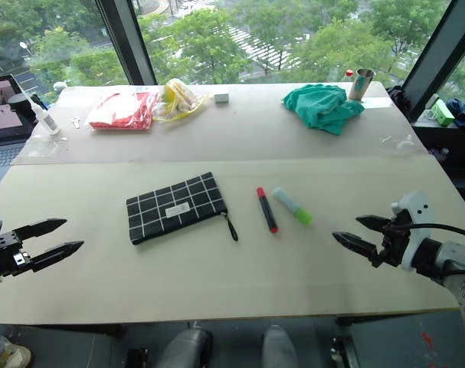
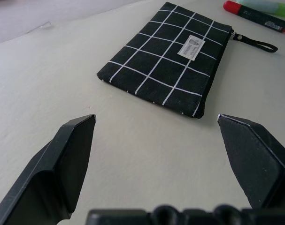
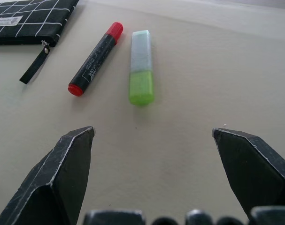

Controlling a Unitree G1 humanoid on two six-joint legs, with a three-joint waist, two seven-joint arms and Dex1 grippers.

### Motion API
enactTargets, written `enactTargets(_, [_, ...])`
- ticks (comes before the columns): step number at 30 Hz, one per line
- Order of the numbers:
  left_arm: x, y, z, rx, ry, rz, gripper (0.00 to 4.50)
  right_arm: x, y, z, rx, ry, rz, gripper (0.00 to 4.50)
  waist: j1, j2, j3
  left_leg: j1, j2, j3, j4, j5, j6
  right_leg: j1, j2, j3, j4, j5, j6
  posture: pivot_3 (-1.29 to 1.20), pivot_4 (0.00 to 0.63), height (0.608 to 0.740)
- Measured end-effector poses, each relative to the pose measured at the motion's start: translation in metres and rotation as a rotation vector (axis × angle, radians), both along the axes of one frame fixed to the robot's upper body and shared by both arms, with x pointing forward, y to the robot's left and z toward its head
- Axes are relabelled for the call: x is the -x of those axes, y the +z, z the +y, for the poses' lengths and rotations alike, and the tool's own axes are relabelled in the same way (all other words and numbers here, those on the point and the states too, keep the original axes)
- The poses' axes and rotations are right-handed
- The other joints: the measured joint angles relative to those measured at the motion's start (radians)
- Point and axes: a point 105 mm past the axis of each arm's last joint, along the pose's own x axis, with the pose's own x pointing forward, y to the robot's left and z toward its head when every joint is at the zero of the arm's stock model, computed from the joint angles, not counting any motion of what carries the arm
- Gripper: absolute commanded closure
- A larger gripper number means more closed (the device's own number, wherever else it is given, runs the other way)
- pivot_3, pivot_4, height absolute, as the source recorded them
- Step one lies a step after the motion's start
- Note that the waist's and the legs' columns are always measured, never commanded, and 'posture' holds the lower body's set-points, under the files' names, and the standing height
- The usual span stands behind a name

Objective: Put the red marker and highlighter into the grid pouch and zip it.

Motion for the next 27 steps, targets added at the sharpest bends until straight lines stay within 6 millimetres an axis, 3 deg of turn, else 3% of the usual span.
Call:
enactTargets(3, [-0.003,-0.001,0.001,-0.005,0.005,0.001,0.0,0.0,0.0,0.0,0.001,-0.003,-0.001,0.05,0.001,0.0,0.0,0.0,0.0,0.0,0.0,0.0,0.0,0.0,0.0,0.0,0.0,0.0,0.0,0.0,0.15,0.74])
enactTargets(8, [-0.024,-0.005,-0.002,-0.044,0.057,-0.005,0.0,-0.005,0.007,0.002,0.005,-0.004,-0.027,0.05,0.003,0.0,0.0,0.0,0.0,0.0,0.001,0.0,0.0,0.0,0.0,0.0,0.001,0.0,0.0,0.0,0.15,0.74])
enactTargets(11, [-0.04,-0.003,-0.009,-0.133,0.051,-0.013,0.0,-0.01,0.026,0.028,-0.015,0.083,-0.086,0.05,0.0,0.0,0.0,0.0,0.0,0.0,0.001,0.0,0.0,-0.001,0.0,0.0,0.003,0.0,0.0,0.0,0.15,0.74])
enactTargets(15, [-0.04,-0.01,-0.029,-0.159,-0.079,0.045,0.0,-0.013,0.032,0.075,-0.053,0.208,-0.106,1.02,-0.016,0.0,0.0,0.0,0.002,-0.001,0.001,0.0,0.0,-0.001,0.002,0.0,0.004,0.0,0.0,0.0,0.15,0.74])
enactTargets(17, [-0.04,-0.007,-0.039,-0.158,-0.145,0.066,0.0,-0.012,0.024,0.1,-0.064,0.274,-0.078,1.83,-0.02,0.0,0.0,-0.002,0.002,-0.001,0.001,0.0,0.0,-0.004,0.002,0.0,0.004,0.0,0.0,0.0,0.15,0.74])
enactTargets(24, [-0.032,-0.007,-0.025,-0.294,-0.204,0.137,0.0,-0.022,0.024,0.161,-0.072,0.457,-0.086,4.23,-0.03,0.0,0.0,-0.001,0.002,-0.001,0.001,0.0,0.0,-0.005,0.003,0.0,0.005,0.0,0.0,0.0,0.15,0.74])
enactTargets(25, [-0.032,-0.008,-0.022,-0.31,-0.201,0.144,0.0,-0.023,0.024,0.169,-0.071,0.481,-0.087,4.44,-0.03,0.0,0.0,-0.001,0.003,-0.001,0.001,0.0,0.0,-0.005,0.004,0.0,0.006,0.0,0.0,0.0,0.15,0.74])
enactTargets(27, [-0.033,-0.011,-0.018,-0.338,-0.199,0.144,0.0,-0.029,0.024,0.188,-0.077,0.534,-0.092,4.44,-0.03,0.0,0.0,-0.002,0.003,-0.001,0.001,0.0,0.0,-0.006,0.004,0.0,0.006,0.0,0.0,0.0,0.15,0.74])
